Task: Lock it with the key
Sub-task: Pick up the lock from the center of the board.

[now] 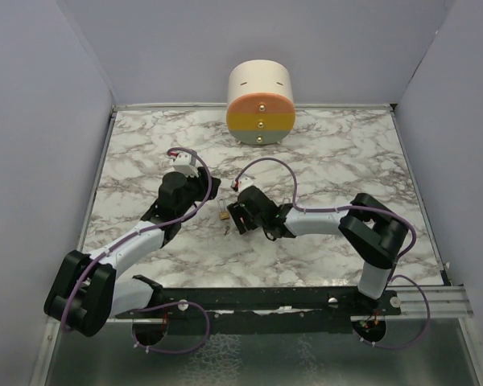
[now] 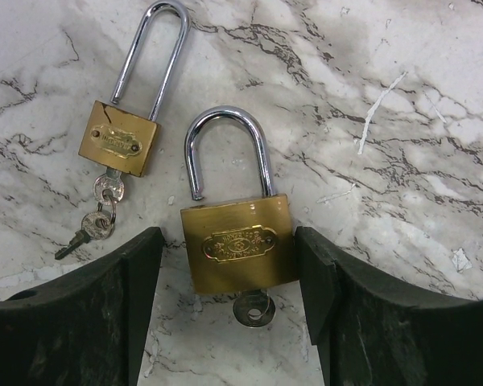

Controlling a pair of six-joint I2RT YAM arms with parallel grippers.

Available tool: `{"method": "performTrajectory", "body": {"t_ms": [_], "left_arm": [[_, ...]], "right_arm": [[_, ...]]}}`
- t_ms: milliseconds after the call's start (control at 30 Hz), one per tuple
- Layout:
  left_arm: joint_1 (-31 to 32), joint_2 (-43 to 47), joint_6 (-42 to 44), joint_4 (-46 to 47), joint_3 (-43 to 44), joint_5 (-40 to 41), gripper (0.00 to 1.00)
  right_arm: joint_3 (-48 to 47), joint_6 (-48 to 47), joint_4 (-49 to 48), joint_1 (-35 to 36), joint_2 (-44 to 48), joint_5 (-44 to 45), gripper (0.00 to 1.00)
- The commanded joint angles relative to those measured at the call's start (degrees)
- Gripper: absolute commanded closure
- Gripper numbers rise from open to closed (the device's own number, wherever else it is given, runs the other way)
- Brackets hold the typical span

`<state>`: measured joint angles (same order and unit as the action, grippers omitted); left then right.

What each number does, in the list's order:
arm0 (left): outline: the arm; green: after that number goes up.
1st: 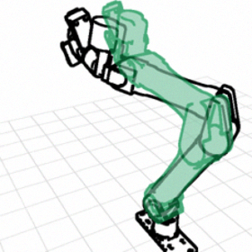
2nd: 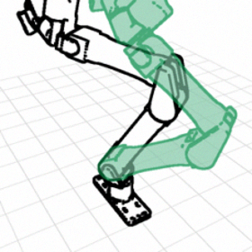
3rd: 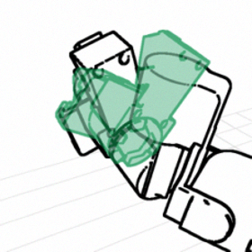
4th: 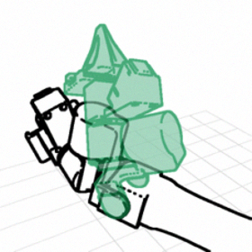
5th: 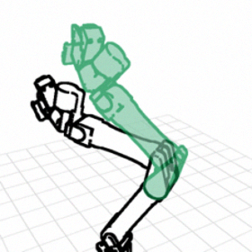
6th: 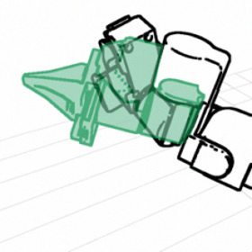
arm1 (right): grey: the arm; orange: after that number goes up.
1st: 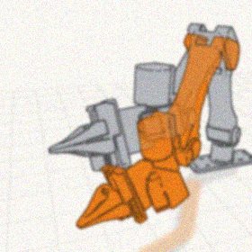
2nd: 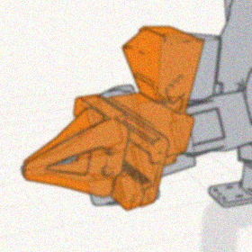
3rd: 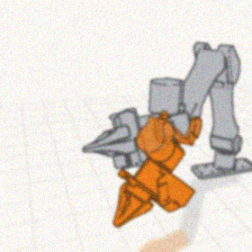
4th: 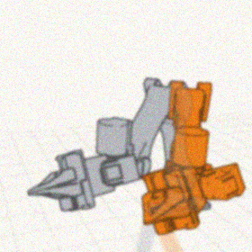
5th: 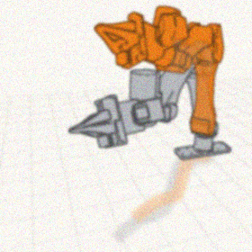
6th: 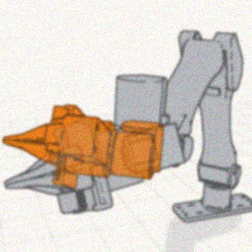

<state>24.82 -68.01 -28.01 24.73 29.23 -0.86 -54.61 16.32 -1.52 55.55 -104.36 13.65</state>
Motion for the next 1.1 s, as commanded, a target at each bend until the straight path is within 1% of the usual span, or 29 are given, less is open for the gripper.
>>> {"method": "performTrajectory", "body": {"t_ms": [0,133,200,233,267,300,333,367,467,600,767,900,1000,1067], "left_arm": [[-0.3,0.9,-0.6,0.4,0.9,0.8,0.57],[-0.3,0.9,-0.6,0.4,0.9,0.8,0.57],[-0.3,0.9,-0.6,0.4,0.9,0.7,0.57],[-0.3,0.9,-0.6,0.4,0.9,0.8,0.57],[-0.3,0.9,-0.6,0.4,0.9,0.8,0.57],[-0.3,0.9,-0.6,0.4,0.9,0.8,0.57],[-0.2,0.9,-0.6,0.4,0.9,0.8,0.57],[-0.3,0.9,-0.5,0.4,0.9,0.9,0.57],[-0.3,1.2,-0.3,0.3,0.8,0.9,0.57],[-0.5,1.7,-0.1,0.3,0.9,1.0,0.57],[-0.5,1.7,0.0,0.1,1.3,0.7,0.57],[-0.5,2.1,0.2,-0.2,1.5,0.7,0.57],[-0.5,2.8,1.0,-0.9,1.9,0.7,0.57],[-0.6,3.4,1.5,-1.7,2.2,0.9,0.57]], "right_arm": [[3.3,2.8,17.1,1.6,-4.8,-1.2,0.35],[3.1,3.3,17.6,1.6,-5.4,-1.5,0.39],[2.5,3.4,18.1,1.7,-5.9,-1.5,0.48],[2.2,3.4,18.6,1.6,-6.4,-1.4,0.57],[1.7,3.4,19.1,1.7,-6.9,-1.2,0.70],[1.1,3.7,19.7,1.7,-7.5,-0.8,0.86],[0.6,4.0,20.4,1.7,-8.0,-0.1,0.96],[0.2,4.2,20.8,1.8,-8.5,0.5,0.99],[-0.3,4.4,21.2,2.3,-8.6,2.5,0.99],[-0.6,4.3,21.6,2.7,-6.4,5.9,0.99],[-0.9,2.5,19.6,2.8,0.1,11.4,0.99],[0.0,-1.1,13.9,2.8,6.1,13.4,0.99],[2.0,-5.1,5.5,2.8,11.7,13.2,0.99],[4.1,-8.3,-0.5,2.8,15.3,11.3,0.99]]}}
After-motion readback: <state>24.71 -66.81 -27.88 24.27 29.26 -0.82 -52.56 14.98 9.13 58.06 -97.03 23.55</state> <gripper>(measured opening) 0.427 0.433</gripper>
